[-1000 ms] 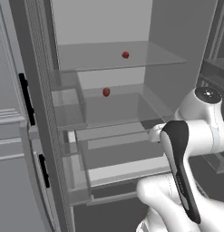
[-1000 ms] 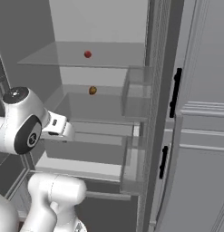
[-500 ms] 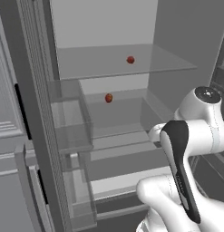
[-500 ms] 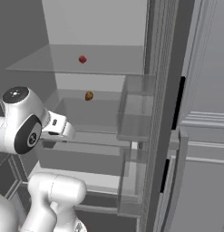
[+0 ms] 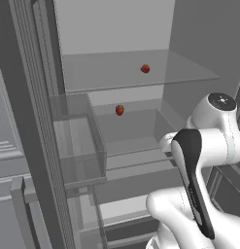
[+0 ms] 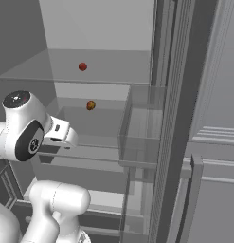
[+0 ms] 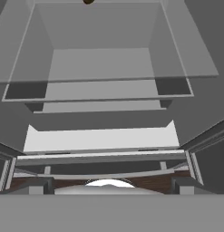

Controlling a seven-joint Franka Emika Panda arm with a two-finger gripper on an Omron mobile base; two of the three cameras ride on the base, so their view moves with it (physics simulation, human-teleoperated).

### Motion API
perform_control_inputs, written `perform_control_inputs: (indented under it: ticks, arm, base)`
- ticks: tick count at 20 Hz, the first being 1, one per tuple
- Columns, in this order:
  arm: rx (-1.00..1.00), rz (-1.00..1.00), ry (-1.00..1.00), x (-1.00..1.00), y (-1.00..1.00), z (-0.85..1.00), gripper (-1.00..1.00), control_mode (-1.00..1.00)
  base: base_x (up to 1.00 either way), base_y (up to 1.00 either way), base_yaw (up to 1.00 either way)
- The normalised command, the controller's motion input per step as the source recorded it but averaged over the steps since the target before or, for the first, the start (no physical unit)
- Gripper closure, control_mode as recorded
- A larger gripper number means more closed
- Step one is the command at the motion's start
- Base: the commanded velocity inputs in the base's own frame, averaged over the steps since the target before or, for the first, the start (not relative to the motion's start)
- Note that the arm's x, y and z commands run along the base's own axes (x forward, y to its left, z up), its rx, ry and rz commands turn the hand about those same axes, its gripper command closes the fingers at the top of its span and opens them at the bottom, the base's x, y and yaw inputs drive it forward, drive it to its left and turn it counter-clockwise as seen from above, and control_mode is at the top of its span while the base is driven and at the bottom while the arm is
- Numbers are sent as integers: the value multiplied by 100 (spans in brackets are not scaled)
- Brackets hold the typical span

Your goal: Take the strawberry from the fridge and place it on top of the pancake, located on the dining counter.

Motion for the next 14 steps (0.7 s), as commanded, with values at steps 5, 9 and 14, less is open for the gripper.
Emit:
perform_control_inputs:
  ticks: [5, 9, 14]
  arm:
    - [0, 0, 0, 0, 0, 0, -100, 100]
    - [0, 0, 0, 0, 0, 0, -100, 100]
    - [0, 0, 0, 1, 0, 0, -100, -100]
  base:
    - [37, 5, 0]
    - [49, 10, 0]
    - [20, 1, 0]
